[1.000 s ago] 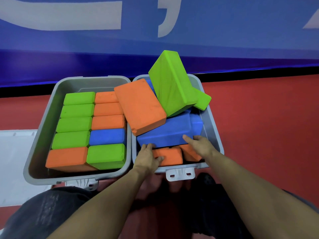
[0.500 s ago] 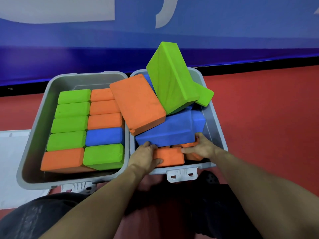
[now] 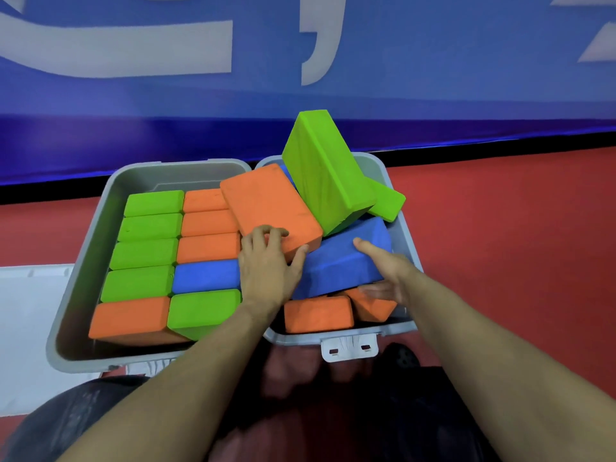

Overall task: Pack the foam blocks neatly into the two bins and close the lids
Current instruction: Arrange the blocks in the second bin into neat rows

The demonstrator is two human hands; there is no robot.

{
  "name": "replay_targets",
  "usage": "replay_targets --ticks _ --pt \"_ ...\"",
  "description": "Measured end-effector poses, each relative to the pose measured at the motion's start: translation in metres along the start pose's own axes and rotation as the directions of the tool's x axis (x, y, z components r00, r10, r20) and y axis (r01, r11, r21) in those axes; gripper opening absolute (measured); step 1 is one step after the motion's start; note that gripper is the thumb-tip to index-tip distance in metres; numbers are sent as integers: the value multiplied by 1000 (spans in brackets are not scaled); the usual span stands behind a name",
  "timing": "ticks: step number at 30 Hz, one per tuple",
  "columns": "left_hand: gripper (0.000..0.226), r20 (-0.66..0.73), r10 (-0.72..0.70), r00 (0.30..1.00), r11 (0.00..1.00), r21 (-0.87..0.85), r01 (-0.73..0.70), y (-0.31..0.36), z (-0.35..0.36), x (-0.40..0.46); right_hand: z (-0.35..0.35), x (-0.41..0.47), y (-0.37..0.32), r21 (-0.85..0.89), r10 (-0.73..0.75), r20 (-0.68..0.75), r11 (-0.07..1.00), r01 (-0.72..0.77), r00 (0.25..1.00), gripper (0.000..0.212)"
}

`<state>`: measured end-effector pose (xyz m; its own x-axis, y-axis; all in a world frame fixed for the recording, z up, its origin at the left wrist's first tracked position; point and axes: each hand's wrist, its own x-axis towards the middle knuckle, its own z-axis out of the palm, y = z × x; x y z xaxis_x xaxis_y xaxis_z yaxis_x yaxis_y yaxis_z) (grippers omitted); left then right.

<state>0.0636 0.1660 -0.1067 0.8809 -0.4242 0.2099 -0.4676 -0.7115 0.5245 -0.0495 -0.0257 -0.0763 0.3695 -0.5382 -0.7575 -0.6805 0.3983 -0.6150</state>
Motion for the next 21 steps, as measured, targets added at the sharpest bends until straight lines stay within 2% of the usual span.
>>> replay_targets --ticks 3,6,13,15,17,19,21 --pt "59 246 -134 960 987 -51 151 -4 1 2 -10 -20 -9 -63 -46 -140 997 37 989 80" --pt "56 384 -115 916 979 -114 170 -2 -8 2 -30 -39 -18 -110 -139 -244 987 115 960 90" --pt "63 455 -234 859 866 -305 397 15 -40 7 -56 -74 -16 -116 -203 -336 978 173 920 128" --pt "74 483 -231 845 832 -352 429 20 -50 10 -55 -84 -15 -134 -235 -354 971 199 905 134" --pt "72 516 -219 828 812 -375 448 27 -60 7 -56 -96 -15 -153 -261 -368 964 218 892 137" --pt "75 572 -226 788 803 -349 484 31 -67 1 -57 -105 -13 -179 -285 -378 956 232 881 143" --pt "89 642 -240 728 769 -332 546 33 -72 -8 -59 -113 -12 -202 -313 -359 946 255 879 143"
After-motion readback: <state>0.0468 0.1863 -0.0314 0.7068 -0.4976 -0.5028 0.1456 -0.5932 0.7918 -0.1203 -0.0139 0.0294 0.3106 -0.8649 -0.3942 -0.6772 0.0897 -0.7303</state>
